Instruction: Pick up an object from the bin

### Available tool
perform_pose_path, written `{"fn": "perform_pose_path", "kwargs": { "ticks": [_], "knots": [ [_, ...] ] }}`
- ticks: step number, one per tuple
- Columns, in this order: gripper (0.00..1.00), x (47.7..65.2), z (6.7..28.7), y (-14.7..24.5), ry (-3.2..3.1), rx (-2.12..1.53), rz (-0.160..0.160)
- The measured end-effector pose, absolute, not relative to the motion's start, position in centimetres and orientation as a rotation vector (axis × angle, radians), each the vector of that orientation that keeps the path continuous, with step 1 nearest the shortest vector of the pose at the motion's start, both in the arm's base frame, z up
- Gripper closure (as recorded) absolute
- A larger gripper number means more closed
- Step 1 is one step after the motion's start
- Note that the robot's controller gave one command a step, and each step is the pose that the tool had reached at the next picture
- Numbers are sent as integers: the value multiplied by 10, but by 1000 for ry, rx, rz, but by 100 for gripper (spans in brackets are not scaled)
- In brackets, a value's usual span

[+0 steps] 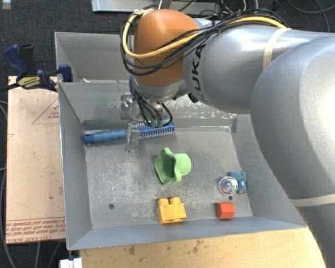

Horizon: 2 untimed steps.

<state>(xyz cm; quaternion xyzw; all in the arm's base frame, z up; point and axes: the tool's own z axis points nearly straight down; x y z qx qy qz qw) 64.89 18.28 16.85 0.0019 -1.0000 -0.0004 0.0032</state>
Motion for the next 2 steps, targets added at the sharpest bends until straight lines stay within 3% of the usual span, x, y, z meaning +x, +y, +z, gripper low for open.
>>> {"fn": "perform_pose_path", "kwargs": {
  "ticks": [1, 2],
  "knots": [
    [0, 650, 69, 183, -3115, -397, 0],
    [100, 652, 73, 183, -3121, -401, -3]
  ]
}}
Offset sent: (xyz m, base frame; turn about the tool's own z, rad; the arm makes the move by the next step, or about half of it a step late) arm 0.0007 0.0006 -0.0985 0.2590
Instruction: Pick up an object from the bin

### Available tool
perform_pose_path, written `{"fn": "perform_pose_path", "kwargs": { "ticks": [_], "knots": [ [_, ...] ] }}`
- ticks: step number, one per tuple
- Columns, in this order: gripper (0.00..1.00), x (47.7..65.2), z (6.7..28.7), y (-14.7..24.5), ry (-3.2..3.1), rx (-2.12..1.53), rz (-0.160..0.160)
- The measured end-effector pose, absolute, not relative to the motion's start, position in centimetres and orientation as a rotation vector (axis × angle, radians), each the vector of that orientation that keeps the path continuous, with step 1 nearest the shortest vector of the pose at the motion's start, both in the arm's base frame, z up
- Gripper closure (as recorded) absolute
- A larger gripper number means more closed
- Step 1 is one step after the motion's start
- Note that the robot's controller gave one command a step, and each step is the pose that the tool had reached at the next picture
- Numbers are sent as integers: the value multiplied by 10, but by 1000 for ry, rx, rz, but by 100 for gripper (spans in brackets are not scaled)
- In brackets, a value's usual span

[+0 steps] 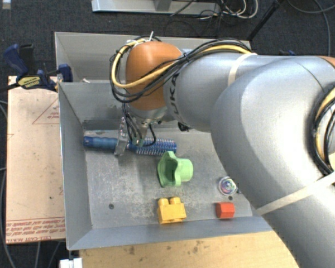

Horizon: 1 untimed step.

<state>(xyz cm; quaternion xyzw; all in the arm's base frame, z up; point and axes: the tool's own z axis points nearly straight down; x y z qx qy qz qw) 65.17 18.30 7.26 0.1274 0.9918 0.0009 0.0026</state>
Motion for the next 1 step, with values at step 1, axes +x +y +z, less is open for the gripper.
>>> {"fn": "perform_pose_path", "kwargs": {
  "ticks": [1],
  "knots": [
    [100, 614, 203, 188, 3110, 388, 8]
  ]
}}
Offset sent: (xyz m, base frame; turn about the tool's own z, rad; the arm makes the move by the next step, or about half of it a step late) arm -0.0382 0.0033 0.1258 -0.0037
